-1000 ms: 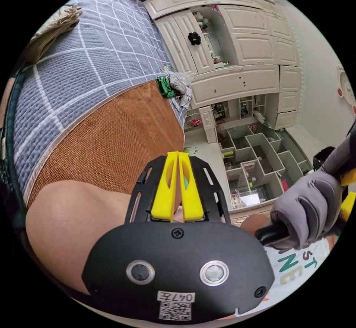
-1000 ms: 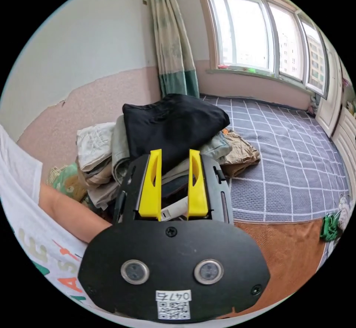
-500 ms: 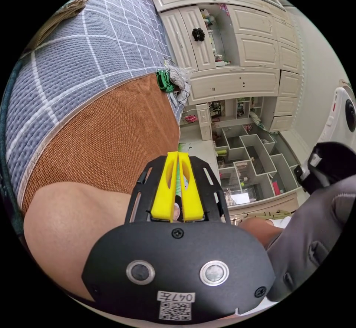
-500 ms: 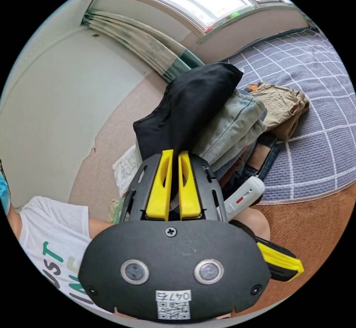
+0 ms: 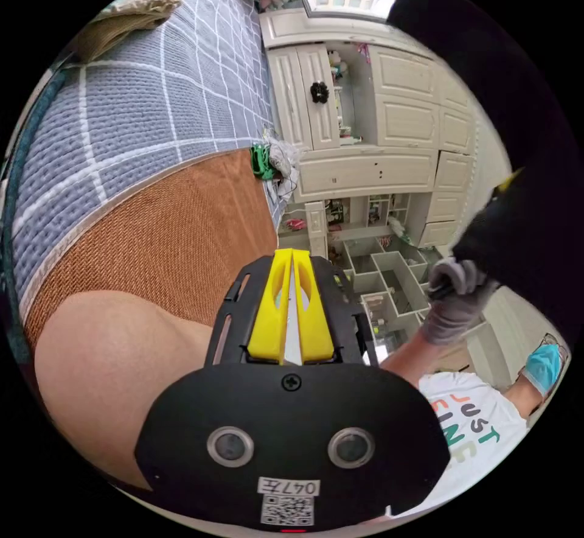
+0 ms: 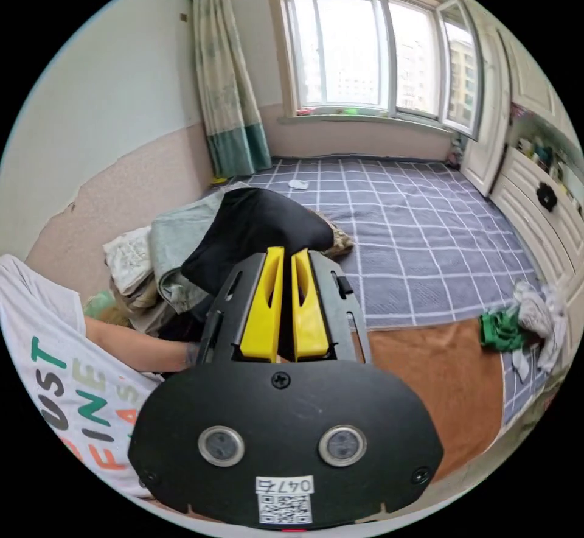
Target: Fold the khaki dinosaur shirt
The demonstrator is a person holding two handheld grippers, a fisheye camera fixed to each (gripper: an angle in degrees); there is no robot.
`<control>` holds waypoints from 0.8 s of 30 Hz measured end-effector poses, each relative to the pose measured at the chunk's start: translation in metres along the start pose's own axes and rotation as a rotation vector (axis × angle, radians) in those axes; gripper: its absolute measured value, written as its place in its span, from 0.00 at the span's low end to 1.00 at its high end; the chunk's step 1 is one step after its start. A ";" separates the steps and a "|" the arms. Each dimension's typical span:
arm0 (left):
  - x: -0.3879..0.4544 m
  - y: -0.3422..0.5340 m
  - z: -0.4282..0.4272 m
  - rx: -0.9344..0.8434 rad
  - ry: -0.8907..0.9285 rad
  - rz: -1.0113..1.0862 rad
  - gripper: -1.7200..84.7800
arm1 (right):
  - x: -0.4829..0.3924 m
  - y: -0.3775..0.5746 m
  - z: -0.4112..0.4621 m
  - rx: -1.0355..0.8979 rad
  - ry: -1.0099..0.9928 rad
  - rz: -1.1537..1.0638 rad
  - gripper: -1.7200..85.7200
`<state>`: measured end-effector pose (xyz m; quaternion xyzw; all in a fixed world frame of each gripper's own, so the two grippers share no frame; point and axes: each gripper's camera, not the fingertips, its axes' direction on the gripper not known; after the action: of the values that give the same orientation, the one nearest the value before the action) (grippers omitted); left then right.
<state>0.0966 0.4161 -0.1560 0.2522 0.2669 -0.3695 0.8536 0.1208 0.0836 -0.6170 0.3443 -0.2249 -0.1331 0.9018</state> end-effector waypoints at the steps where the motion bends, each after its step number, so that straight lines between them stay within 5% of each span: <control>1: 0.001 0.001 0.001 0.008 -0.009 -0.003 0.01 | 0.022 0.027 -0.008 -0.011 0.048 0.060 0.01; 6: 0.011 0.005 0.016 0.049 -0.162 -0.078 0.01 | 0.101 0.163 -0.008 -0.122 0.247 0.332 0.01; 13: 0.022 -0.003 0.053 -0.028 -0.238 -0.148 0.01 | 0.151 0.434 0.146 -0.780 0.186 0.756 0.04; 17: 0.036 -0.003 0.071 -0.060 -0.279 -0.124 0.01 | 0.131 0.486 0.118 -0.499 0.096 0.903 0.05; 24: 0.060 -0.008 0.109 -0.127 -0.287 -0.094 0.01 | 0.105 0.484 0.115 -0.384 0.166 0.826 0.02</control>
<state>0.1546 0.3131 -0.1173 0.1294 0.1765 -0.4235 0.8790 0.1956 0.3291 -0.1785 0.0624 -0.2414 0.2259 0.9417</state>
